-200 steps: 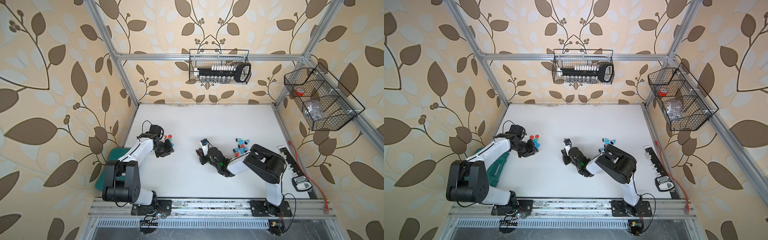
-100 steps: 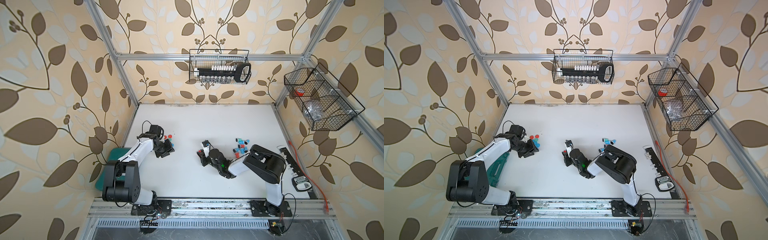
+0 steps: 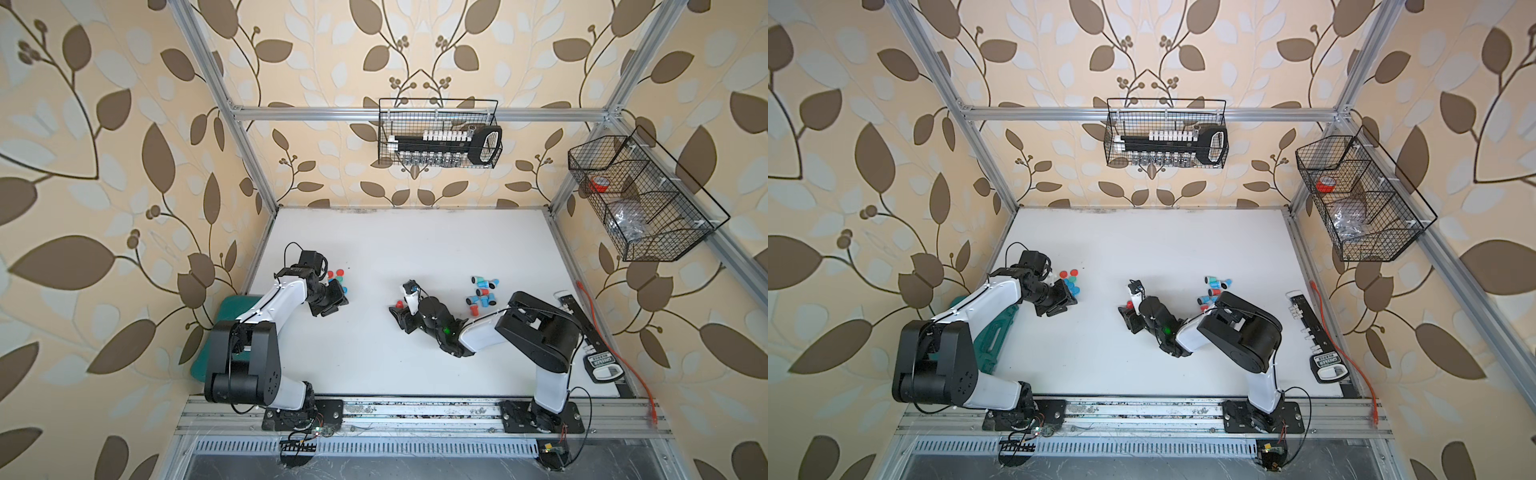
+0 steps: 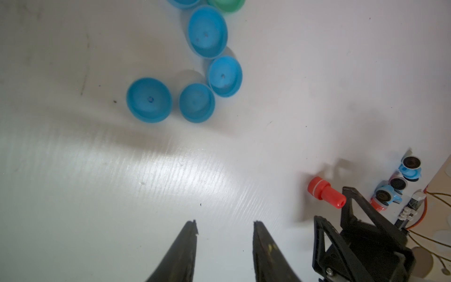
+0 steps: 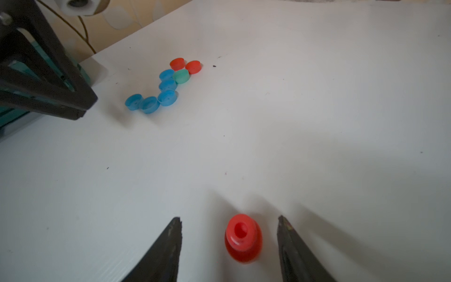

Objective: Close the stamp cap
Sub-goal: Close the cover of the stamp, then move the stamp at the center of the board.

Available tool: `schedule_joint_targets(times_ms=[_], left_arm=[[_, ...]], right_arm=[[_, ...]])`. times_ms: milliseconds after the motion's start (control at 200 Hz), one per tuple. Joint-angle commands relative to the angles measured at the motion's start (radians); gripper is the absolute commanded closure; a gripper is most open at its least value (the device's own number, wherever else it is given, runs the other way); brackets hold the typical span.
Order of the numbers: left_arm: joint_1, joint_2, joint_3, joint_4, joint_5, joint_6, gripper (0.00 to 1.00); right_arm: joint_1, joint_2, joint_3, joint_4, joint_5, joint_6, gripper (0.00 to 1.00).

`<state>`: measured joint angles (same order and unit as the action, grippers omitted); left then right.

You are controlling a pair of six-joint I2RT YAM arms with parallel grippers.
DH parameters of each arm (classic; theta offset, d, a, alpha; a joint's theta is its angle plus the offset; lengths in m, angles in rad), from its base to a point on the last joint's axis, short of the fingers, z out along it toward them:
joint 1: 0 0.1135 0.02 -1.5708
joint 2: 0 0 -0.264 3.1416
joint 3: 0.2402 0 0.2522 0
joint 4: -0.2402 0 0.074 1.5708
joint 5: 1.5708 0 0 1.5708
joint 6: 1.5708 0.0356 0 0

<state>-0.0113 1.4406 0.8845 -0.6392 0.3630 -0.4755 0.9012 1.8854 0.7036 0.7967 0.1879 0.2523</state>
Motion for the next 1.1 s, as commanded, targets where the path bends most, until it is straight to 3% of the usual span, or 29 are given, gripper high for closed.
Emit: schedule_joint_targets(times_ms=[0,175,280,365,490,650,805,1095], left_arm=[[0.012,-0.038,-0.004,-0.004,-0.003,-0.005,0.59],[0.012,-0.036,0.013,-0.001,0.0,-0.012,0.59],[0.013,-0.03,0.026,0.004,0.007,-0.017,0.59],[0.012,-0.025,0.037,0.005,0.01,-0.017,0.59],[0.013,-0.02,0.05,0.006,0.011,-0.018,0.59],[0.012,-0.013,0.061,0.002,0.01,-0.014,0.59],[0.013,-0.006,0.071,-0.001,0.007,-0.009,0.59],[0.012,-0.006,0.072,-0.003,-0.004,-0.013,0.6]], right_arm=[[0.003,-0.103,0.023,-0.133,0.036,-0.061,0.39],[-0.04,-0.24,0.187,-0.551,0.004,-0.078,0.38],[-0.081,-0.271,0.315,-0.82,-0.044,-0.041,0.46],[-0.097,-0.285,0.371,-0.969,-0.115,-0.026,0.68],[-0.092,-0.345,0.331,-1.031,-0.182,0.053,1.0],[-0.072,-0.354,0.314,-1.072,-0.36,0.179,1.0],[-0.05,-0.248,0.336,-1.085,-0.49,0.214,1.0],[-0.055,-0.12,0.313,-0.966,-0.486,0.19,1.0]])
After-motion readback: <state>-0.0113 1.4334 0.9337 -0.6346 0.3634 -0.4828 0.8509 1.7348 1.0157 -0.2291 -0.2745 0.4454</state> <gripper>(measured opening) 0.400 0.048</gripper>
